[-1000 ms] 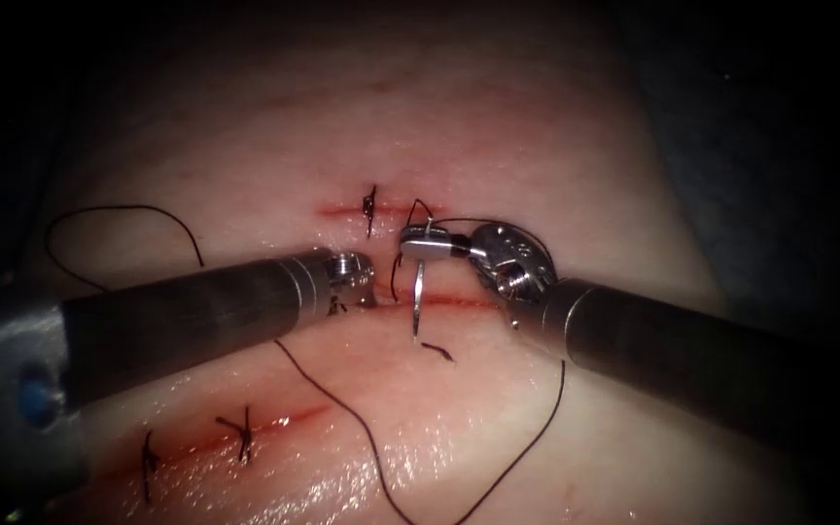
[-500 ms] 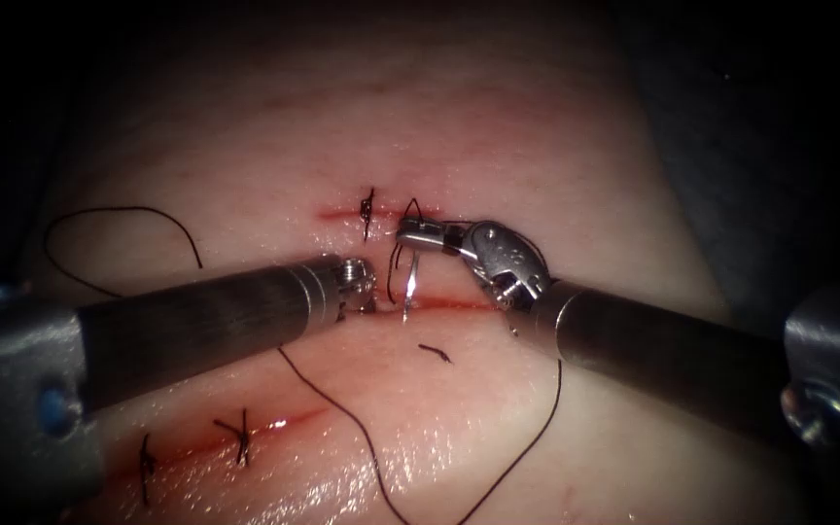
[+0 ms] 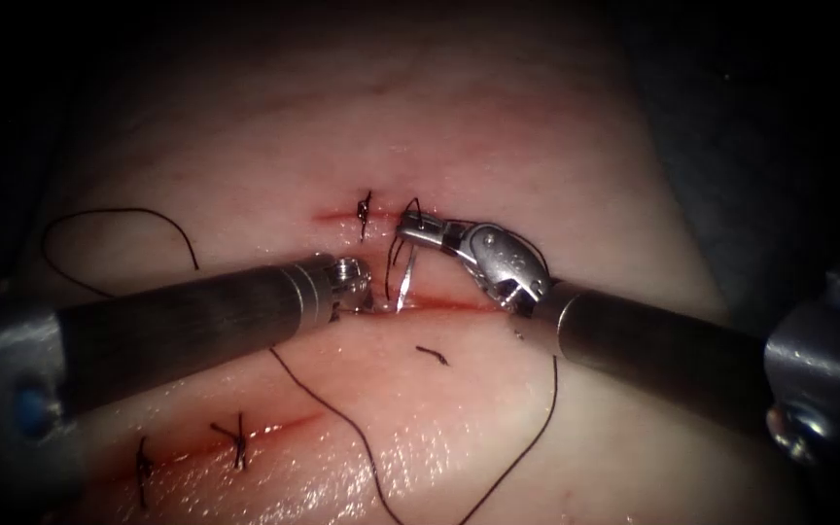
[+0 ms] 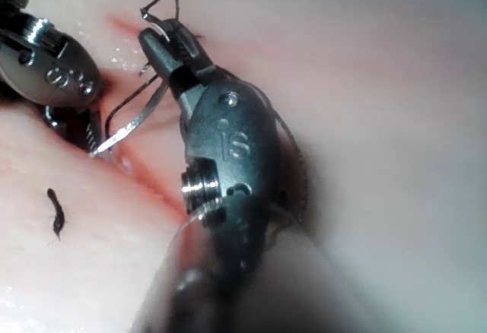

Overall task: Wound Closure
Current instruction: With the right needle driver throw the needle through the bottom of the cut.

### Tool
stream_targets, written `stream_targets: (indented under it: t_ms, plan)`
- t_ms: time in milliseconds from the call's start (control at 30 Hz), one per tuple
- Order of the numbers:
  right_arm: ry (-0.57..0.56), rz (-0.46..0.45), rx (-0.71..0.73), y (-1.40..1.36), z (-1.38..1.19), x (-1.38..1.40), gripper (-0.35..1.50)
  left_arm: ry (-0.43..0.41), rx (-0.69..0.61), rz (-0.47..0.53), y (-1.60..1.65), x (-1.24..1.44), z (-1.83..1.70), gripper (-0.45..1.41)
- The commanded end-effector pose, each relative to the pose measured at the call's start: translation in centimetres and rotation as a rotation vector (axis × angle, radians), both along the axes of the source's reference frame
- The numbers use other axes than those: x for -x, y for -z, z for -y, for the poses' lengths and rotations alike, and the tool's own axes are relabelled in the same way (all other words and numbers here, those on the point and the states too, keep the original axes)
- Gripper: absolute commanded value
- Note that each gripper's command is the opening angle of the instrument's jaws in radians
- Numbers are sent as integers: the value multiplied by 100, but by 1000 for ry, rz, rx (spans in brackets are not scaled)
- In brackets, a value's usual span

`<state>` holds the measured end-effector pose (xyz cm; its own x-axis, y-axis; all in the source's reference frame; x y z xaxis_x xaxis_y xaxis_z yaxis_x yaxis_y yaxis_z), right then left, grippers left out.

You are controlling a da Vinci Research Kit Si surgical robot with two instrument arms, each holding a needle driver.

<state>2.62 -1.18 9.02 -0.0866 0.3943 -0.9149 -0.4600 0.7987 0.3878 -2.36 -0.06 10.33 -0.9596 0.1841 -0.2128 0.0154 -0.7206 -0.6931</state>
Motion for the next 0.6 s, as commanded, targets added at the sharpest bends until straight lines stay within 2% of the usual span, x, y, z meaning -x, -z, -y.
stream_targets:
  t_ms: [33,600]
  plan:
    - [0,5,12,-8,-1,-9,-35,3,2,-3,-5,5,-3,31]
    - [-16,61,78,-24,32,-19,-35,23,-1,10,2,11,-4,29]
